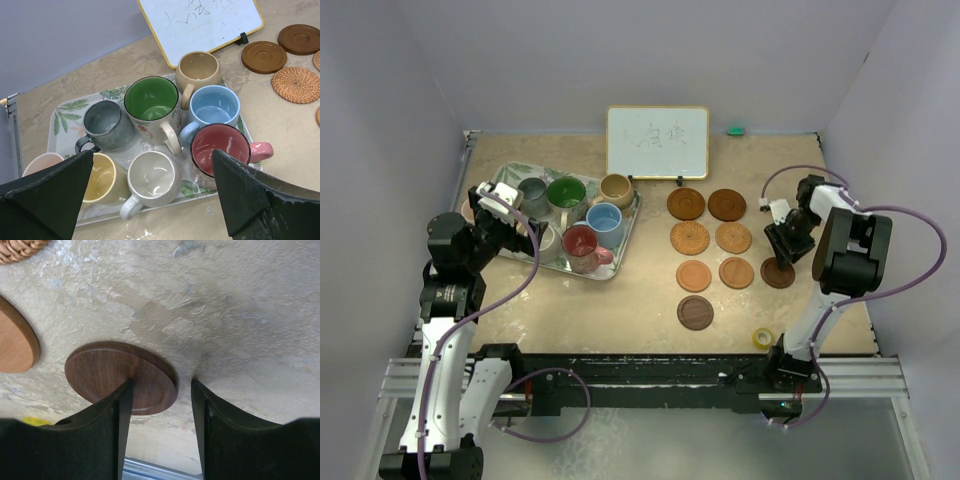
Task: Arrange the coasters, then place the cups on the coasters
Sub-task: Move the cup to the center of the board.
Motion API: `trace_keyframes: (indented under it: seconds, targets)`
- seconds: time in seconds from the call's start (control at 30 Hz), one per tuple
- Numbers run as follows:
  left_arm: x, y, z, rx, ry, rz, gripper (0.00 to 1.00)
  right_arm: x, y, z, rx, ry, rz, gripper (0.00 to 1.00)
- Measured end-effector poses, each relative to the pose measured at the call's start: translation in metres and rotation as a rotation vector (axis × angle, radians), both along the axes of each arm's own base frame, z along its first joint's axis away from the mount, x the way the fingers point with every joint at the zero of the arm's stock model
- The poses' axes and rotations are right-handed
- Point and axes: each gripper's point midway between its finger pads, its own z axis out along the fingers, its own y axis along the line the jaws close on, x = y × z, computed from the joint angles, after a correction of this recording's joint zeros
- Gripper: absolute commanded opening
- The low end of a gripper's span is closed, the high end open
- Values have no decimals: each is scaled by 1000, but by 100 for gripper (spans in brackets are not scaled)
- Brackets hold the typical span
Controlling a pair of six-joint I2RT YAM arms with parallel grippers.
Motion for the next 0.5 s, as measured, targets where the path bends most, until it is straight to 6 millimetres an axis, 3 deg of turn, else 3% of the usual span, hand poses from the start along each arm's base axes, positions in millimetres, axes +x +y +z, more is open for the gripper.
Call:
trace_keyframes:
  seconds: [0.5]
  targets:
    - [-2, 0, 0, 0, -1, 0, 99, -44, -4, -2, -24, 39, 237, 38]
